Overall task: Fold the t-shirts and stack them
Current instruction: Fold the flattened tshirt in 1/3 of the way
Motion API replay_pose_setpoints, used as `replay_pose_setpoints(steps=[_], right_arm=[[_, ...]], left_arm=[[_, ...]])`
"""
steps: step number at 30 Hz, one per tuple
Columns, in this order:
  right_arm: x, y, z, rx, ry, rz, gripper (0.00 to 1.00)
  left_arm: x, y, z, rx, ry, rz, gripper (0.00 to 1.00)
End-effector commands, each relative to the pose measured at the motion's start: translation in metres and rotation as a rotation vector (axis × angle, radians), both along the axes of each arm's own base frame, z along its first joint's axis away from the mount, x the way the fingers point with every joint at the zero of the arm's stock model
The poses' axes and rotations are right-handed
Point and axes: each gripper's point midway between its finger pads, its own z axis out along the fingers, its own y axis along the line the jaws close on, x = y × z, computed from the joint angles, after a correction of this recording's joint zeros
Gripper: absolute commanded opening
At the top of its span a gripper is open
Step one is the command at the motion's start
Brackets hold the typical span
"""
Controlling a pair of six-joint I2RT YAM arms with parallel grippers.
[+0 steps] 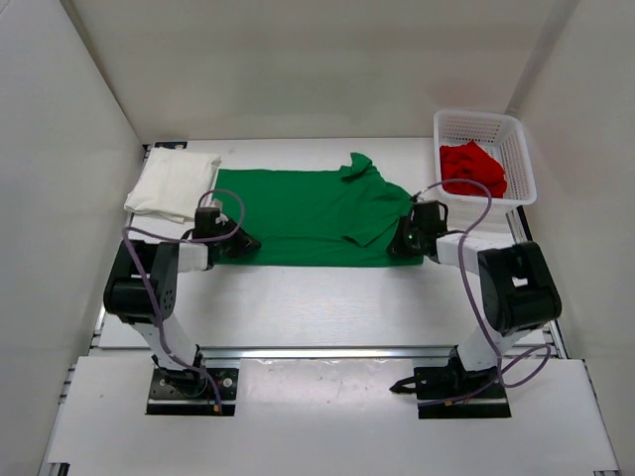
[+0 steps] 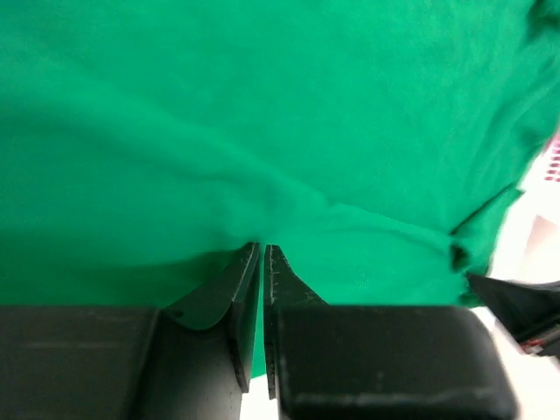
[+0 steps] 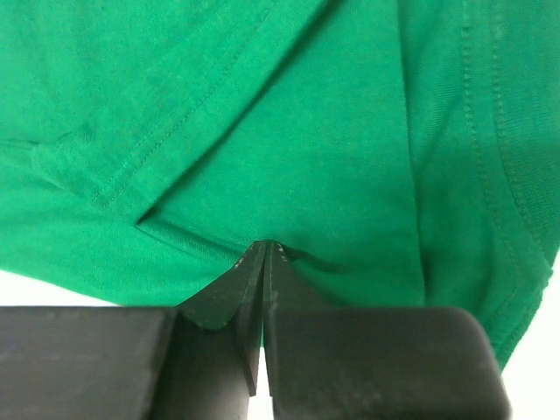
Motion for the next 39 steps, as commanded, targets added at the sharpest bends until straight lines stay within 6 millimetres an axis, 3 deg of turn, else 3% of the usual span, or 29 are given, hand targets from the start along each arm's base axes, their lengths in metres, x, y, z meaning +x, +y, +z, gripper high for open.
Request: replay_pose_setpoints(steps=[1, 2, 3, 8, 11, 13, 14, 18, 19, 24, 26, 27, 28, 34, 35, 37, 38, 39], right_arm=[[-0.06, -0.017, -0.027, 0.0, 0.135, -0.049, 0.0], [-0.064, -0.015, -0.022, 0.029, 0.115, -0.046, 0.0], [-0.087, -0.017, -0.035, 0.042, 0.159, -0.05, 0.0], [-0.149, -0.013, -0.038, 0.129, 0.181, -0.07, 0.0], [-0.159, -0.013, -0.027, 0.108, 0.121, -0.064, 0.0], [-0.155, -0.011, -0.015, 0.097, 0.073, -0.061, 0.0], [-0.146, -0.007, 0.0, 0.105, 0.021, -0.045, 0.02], [-0.114, 0.002, 0.051, 0.109, -0.121, 0.004, 0.21], [-0.111, 0.008, 0.057, 0.124, -0.144, 0.028, 0.25], [-0.117, 0.048, 0.044, 0.17, -0.09, 0.143, 0.29], [-0.121, 0.058, 0.036, 0.169, -0.063, 0.166, 0.29], [-0.12, 0.067, 0.036, 0.178, -0.07, 0.187, 0.29], [-0.121, 0.065, 0.03, 0.169, -0.054, 0.179, 0.3], [-0.119, 0.069, 0.022, 0.178, -0.034, 0.179, 0.3], [-0.118, 0.068, 0.019, 0.184, -0.025, 0.177, 0.3], [-0.11, 0.068, 0.021, 0.187, -0.038, 0.167, 0.3], [-0.108, 0.067, 0.018, 0.183, -0.034, 0.167, 0.29], [-0.103, 0.066, 0.021, 0.185, -0.044, 0.16, 0.29]], left_arm=[[-0.046, 0.018, -0.014, -0.071, 0.064, 0.015, 0.19], [-0.061, 0.026, -0.017, -0.094, 0.075, 0.037, 0.19], [-0.065, 0.027, -0.005, -0.123, 0.046, 0.044, 0.2], [-0.115, 0.033, -0.003, -0.065, 0.056, 0.032, 0.21], [-0.14, 0.035, -0.006, -0.056, 0.063, 0.031, 0.23], [-0.136, 0.038, 0.009, -0.036, -0.016, 0.044, 0.26], [-0.131, 0.044, 0.016, -0.009, -0.04, 0.059, 0.27], [-0.098, 0.036, 0.073, 0.055, -0.212, 0.008, 0.34], [-0.097, 0.031, 0.079, 0.067, -0.213, -0.021, 0.37], [-0.085, 0.009, 0.094, 0.091, -0.282, -0.084, 0.51], [-0.087, -0.001, 0.089, 0.099, -0.29, -0.119, 0.66], [-0.087, -0.007, 0.089, 0.101, -0.294, -0.143, 0.98], [-0.087, -0.01, 0.087, 0.101, -0.291, -0.158, 0.99], [-0.092, -0.035, 0.083, 0.043, -0.305, -0.255, 0.99], [-0.093, -0.041, 0.083, 0.031, -0.308, -0.267, 0.92], [-0.094, -0.045, 0.084, 0.023, -0.317, -0.273, 0.68], [-0.095, -0.047, 0.083, 0.024, -0.317, -0.28, 0.46], [-0.099, -0.048, 0.081, 0.033, -0.315, -0.283, 0.4]])
